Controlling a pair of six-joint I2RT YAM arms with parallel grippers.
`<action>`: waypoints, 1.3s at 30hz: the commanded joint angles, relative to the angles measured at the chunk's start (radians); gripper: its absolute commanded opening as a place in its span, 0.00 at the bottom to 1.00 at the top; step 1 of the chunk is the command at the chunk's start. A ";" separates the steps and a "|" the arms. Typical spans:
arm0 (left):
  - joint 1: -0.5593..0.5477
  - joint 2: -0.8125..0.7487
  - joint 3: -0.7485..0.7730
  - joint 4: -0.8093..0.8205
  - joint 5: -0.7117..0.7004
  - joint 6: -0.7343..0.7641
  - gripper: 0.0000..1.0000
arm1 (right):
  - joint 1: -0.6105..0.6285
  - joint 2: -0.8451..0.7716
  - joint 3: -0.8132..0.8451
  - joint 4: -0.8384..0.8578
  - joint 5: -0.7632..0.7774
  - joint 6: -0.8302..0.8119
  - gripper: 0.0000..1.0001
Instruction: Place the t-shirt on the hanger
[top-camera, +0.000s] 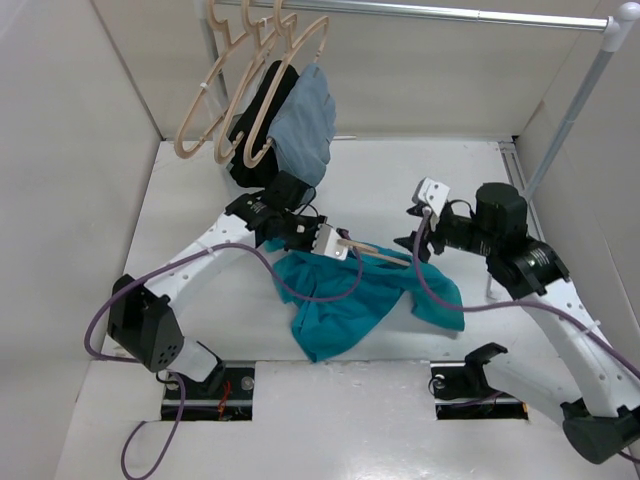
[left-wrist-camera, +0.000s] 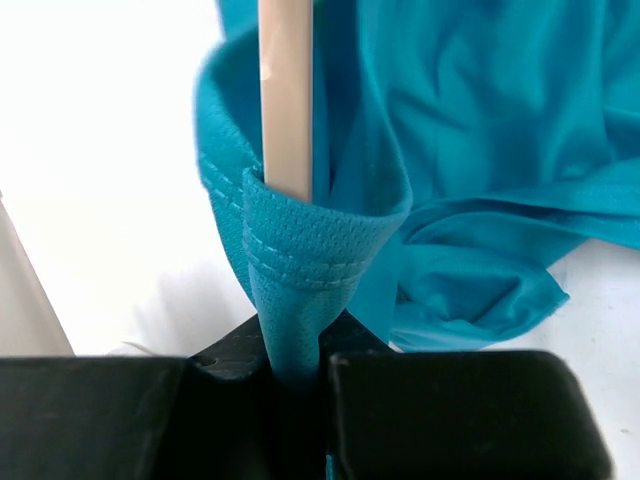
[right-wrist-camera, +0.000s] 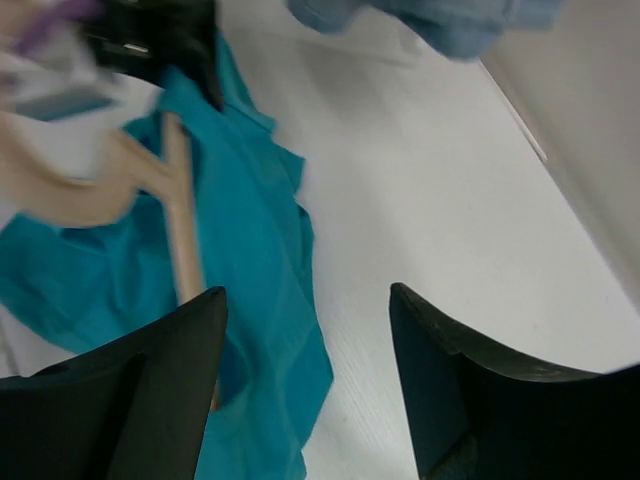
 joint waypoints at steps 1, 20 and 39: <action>-0.005 0.006 0.064 -0.003 0.067 -0.011 0.00 | 0.086 -0.043 0.002 -0.018 -0.037 -0.019 0.70; 0.004 0.017 0.096 0.019 0.136 -0.076 0.00 | 0.211 -0.010 -0.221 0.292 0.204 0.185 0.00; 0.035 -0.001 0.032 0.390 -0.169 -0.535 0.26 | 0.117 -0.270 -0.250 -0.030 0.334 0.372 0.00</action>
